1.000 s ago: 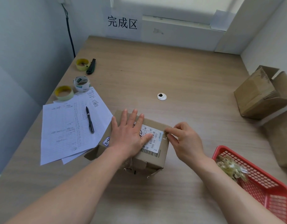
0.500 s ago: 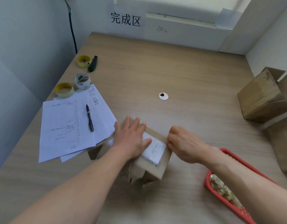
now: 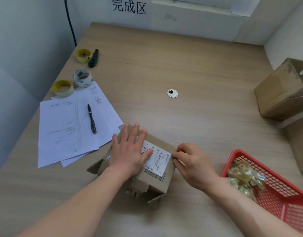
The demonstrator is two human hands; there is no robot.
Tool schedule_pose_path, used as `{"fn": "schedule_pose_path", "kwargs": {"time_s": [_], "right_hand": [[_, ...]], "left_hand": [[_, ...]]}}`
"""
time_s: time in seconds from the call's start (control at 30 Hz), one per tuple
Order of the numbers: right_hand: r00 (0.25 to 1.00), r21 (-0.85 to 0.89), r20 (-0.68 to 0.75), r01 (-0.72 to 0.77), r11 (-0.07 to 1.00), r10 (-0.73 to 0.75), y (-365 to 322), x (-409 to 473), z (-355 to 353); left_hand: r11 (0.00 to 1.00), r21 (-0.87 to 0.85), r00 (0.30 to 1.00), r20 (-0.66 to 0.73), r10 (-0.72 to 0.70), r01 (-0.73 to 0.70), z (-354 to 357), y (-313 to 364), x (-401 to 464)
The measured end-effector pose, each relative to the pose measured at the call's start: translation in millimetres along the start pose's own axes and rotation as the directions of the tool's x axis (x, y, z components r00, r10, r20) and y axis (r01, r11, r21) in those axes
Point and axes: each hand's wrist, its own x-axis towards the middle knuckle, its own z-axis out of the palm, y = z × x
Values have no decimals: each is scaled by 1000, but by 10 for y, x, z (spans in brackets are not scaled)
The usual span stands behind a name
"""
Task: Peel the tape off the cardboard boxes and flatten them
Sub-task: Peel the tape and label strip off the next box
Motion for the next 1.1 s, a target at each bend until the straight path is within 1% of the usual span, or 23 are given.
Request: {"fn": "schedule_pose_path", "kwargs": {"time_s": [0.07, 0.13, 0.27, 0.33, 0.4, 0.43, 0.47, 0.5, 0.53, 0.57, 0.6, 0.63, 0.7, 0.73, 0.8, 0.93, 0.97, 1.0, 1.03, 1.1], "right_hand": [[1000, -1, 0, 0, 1000, 0, -17, 18, -2], [1000, 16, 30, -8, 1000, 7, -30, 60, -19], [986, 54, 164, -32, 998, 23, -5, 117, -59], [977, 101, 209, -50, 994, 27, 33, 124, -90], [971, 193, 225, -130, 973, 85, 68, 129, -124], [965, 269, 220, -202, 942, 144, 70, 122, -126], [953, 365, 198, -288, 886, 228, 59, 108, -123], [926, 469, 155, -375, 800, 344, 31, 92, -114], [875, 561, 107, -444, 698, 471, 3, 76, -99], [812, 606, 64, -493, 624, 581, -19, 61, -82], [758, 594, 32, -539, 597, 652, -42, 44, -65], [723, 541, 34, -594, 596, 690, -68, 20, -46], [690, 411, 110, -687, 599, 716, -145, -37, 26], [667, 378, 148, -720, 581, 730, -184, -63, 71], [628, 412, 172, -746, 524, 759, -250, -116, 154], [644, 574, 129, -669, 472, 754, -285, -245, 303], [622, 629, 131, -654, 420, 772, -285, -270, 335], [570, 692, 152, -645, 326, 807, -281, -270, 360], [487, 758, 196, -626, 184, 851, -270, -252, 374], [309, 846, 339, -514, -144, 889, -233, -172, 385]], "left_hand": [[1000, -2, 1000, 1, 2, -2, -2, -2, 1], [1000, -1, 1000, 8, 1, -1, -1, -3, 0], [1000, -4, 1000, 16, 1, -1, -11, -14, 3], [1000, -5, 1000, 18, 5, -5, -9, -21, 9], [1000, -8, 1000, 14, 9, -9, -15, -36, 10], [1000, -9, 1000, 15, 10, -10, -23, -46, 12], [1000, -12, 1000, 16, 11, -10, -28, -52, 15], [1000, -14, 1000, 16, 10, -10, -33, -56, 16], [1000, -15, 1000, 16, 9, -9, -35, -60, 16], [1000, -12, 1000, 17, 8, -8, -35, -64, 13], [1000, -9, 1000, 18, 7, -7, -34, -63, 10], [1000, -8, 1000, 17, 4, -4, -31, -60, 10], [1000, -11, 1000, 13, 1, -1, -32, -53, 6], [1000, -14, 1000, 12, 2, -2, -35, -52, 7], [1000, -18, 1000, 15, 3, -2, -42, -56, 12], [1000, -21, 1000, 23, 0, 1, -36, -66, 14], [1000, -25, 1000, 21, 3, -2, -31, -62, 16], [1000, -30, 1000, 18, 6, -5, -29, -61, 17], [999, -36, 1000, 16, 7, -6, -31, -66, 21], [999, -53, 1000, 8, 6, -5, -55, -86, 11]]}}
